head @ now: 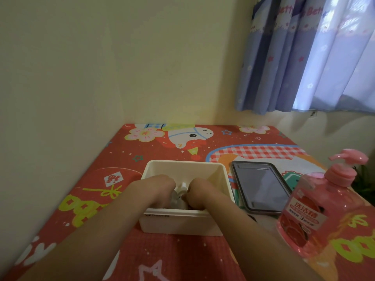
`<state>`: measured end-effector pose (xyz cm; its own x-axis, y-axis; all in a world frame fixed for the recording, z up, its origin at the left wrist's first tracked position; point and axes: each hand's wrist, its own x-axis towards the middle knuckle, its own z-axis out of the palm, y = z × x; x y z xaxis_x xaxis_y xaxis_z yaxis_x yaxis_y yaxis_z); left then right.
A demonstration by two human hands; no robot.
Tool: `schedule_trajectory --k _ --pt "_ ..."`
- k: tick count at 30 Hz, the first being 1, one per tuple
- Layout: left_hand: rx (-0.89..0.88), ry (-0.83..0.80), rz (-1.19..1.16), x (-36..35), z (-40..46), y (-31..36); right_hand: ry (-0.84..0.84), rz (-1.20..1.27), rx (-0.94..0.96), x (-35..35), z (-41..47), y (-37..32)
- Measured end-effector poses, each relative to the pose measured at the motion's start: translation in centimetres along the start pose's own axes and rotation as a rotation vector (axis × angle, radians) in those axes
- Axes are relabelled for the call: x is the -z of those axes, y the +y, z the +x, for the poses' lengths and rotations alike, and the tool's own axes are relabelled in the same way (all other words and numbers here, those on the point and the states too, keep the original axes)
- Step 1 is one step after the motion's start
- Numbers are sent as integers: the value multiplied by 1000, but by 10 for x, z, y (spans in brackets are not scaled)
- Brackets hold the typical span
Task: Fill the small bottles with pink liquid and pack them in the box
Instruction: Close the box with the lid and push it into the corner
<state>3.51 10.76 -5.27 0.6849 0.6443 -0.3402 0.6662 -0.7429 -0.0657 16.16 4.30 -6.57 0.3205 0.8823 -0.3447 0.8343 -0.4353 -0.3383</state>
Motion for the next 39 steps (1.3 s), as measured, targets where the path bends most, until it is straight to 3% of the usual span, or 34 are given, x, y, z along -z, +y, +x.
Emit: schedule_trajectory --k 7,11,13,16,19,21,23,25,27,32,39 --pt "38 -2 -78 3 -2 -4 54 -90 68 5 -8 -4" --pt "44 50 -133 10 -8 -9 244 -59 145 19 -19 -6" --pt "38 216 -168 12 -12 -13 477 -31 215 34 -28 0" --pt "106 632 -264 10 -22 -18 833 29 266 61 -41 24" --pt "212 932 -439 1 -31 -23 971 15 154 85 -45 59" --pt "270 1038 -519 -7 -36 -25 864 -86 -6 91 -41 81" --pt "327 1065 -548 -16 -40 -26 600 -220 -149 85 -34 98" --pt "369 1041 -578 -24 -42 -27 392 -286 -184 70 -25 113" --pt "406 999 -601 -30 -42 -29 289 -301 -190 56 -18 121" --pt "487 898 -670 -40 -44 -32 166 -356 -211 33 -16 128" --pt "518 882 -687 -42 -43 -31 162 -342 -211 25 -15 120"
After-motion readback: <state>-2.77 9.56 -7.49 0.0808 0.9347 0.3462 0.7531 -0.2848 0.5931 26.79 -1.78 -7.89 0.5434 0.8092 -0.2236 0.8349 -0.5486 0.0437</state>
